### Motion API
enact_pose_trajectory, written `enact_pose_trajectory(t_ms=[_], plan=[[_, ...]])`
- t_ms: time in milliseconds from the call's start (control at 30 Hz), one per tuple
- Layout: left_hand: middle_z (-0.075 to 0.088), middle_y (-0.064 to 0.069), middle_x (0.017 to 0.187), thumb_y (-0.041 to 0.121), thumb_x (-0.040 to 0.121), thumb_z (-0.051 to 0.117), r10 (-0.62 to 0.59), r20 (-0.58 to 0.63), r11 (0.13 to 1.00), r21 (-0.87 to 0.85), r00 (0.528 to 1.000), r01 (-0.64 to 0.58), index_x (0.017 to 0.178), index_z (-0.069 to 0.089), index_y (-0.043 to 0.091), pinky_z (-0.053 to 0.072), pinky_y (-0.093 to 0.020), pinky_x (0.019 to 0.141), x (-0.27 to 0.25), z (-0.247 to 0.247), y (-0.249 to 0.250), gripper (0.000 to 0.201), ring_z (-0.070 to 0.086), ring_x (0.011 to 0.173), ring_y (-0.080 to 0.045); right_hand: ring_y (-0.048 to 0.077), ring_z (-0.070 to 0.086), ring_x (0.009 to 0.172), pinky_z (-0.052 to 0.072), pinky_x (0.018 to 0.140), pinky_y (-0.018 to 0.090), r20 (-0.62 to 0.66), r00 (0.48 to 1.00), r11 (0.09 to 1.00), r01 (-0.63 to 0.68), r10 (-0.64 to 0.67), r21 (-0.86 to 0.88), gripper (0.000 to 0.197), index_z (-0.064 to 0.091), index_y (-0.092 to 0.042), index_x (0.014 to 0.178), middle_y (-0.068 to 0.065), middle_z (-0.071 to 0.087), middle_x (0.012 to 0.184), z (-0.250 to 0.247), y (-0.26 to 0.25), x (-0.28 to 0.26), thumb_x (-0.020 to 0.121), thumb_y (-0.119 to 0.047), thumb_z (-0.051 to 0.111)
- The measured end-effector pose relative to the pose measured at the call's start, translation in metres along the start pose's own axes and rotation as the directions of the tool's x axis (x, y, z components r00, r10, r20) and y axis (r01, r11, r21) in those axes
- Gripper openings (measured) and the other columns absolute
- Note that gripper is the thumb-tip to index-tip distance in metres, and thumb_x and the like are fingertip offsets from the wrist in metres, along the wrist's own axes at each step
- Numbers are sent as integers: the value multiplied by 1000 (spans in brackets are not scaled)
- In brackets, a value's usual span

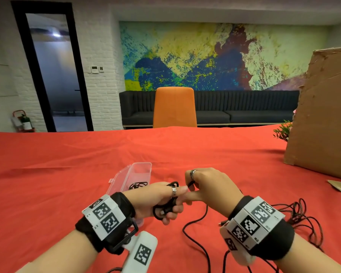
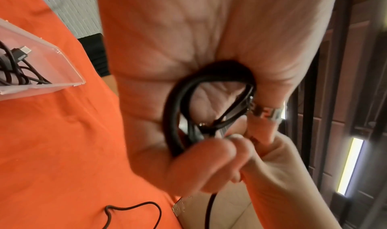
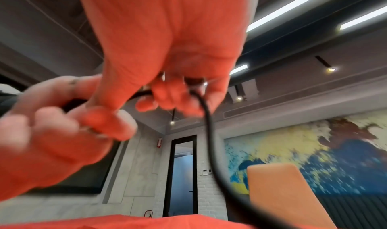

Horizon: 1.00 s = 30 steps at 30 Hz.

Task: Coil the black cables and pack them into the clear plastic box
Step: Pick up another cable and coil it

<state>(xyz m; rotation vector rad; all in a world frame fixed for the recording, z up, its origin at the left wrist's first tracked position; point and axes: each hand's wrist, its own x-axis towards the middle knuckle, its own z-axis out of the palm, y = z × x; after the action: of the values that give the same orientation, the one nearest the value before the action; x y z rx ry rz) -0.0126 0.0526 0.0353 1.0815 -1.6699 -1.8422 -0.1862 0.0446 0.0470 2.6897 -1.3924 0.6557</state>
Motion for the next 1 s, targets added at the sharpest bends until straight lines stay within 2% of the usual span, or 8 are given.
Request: enact_pose_trajectory(t_ms=[167, 300, 467, 600, 700, 833, 900, 1000], plan=[[32, 6, 56, 27, 79, 59, 88, -132, 992, -74, 987, -98, 64, 39, 23, 18, -16, 40, -2, -7, -1, 25, 27, 46, -7, 5, 44, 50, 34, 56, 17, 87, 995, 932, -79, 51, 354, 32, 46, -18, 65, -6, 50, 54, 8, 41, -5, 92, -35, 52], [31, 6, 55, 6, 85, 62, 298, -479, 918, -92, 826, -385, 66, 34, 21, 21, -17, 40, 13, -11, 4, 37, 27, 45, -7, 6, 50, 59, 40, 69, 24, 163, 980, 894, -177, 119, 412, 35, 43, -22, 65, -6, 56, 59, 27, 49, -12, 99, -22, 36], [44, 3, 71, 30, 71, 78, 337, -607, 919, 46, 720, -391, 94, 58, 17, 37, -22, 49, 28, 5, 8, 34, 42, 55, -9, 7, 39, 49, 28, 53, 20, -48, 998, 855, -2, 31, 519, 22, 49, -20, 82, -13, 47, 51, 39, 7, -14, 99, -25, 37], [38, 3, 70, 13, 76, 74, 323, -700, 908, 41, 636, -416, 80, 47, 16, 34, -18, 47, 37, 9, 10, 28, 39, 58, -11, 9, 40, 47, 29, 51, 22, -226, 973, 881, 149, -50, 448, 28, 53, -21, 101, -8, 39, 49, 42, -12, -15, 94, -42, 37], [45, -2, 70, -3, 79, 64, 271, -668, 903, -74, 694, -424, 71, 35, 20, 42, -23, 48, 37, 3, 11, 38, 51, 58, -14, 18, 53, 65, 42, 61, 38, -166, 974, 940, 197, -155, 278, 37, 43, -31, 105, -7, 54, 66, 46, -13, -18, 89, -57, 23], [62, -8, 73, -3, 88, 51, 242, -499, 825, -345, 832, -447, 76, 43, 19, 32, -15, 35, 18, 1, 22, 27, 50, 45, -10, 9, 41, 55, 37, 59, 29, 25, 983, 906, 158, -182, 392, 28, 50, -25, 91, -9, 39, 55, 50, -1, -28, 95, -46, 31], [55, -4, 67, 1, 88, 55, 288, -473, 857, -261, 833, -444, 90, 53, 15, 27, -15, 36, 11, -5, 21, 14, 41, 44, -7, 5, 43, 51, 36, 57, 19, 139, 984, 884, 33, -110, 465, 30, 53, -25, 76, -8, 40, 54, 46, 14, -30, 97, -40, 37], [41, 3, 58, 5, 85, 62, 307, -457, 934, -24, 835, -357, 100, 60, 9, 34, -19, 40, 7, -12, 14, 16, 32, 44, -6, 6, 41, 48, 40, 54, 25, 175, 984, 889, -114, 38, 443, 33, 46, -21, 65, -7, 41, 54, 36, 36, -28, 93, -38, 47]])
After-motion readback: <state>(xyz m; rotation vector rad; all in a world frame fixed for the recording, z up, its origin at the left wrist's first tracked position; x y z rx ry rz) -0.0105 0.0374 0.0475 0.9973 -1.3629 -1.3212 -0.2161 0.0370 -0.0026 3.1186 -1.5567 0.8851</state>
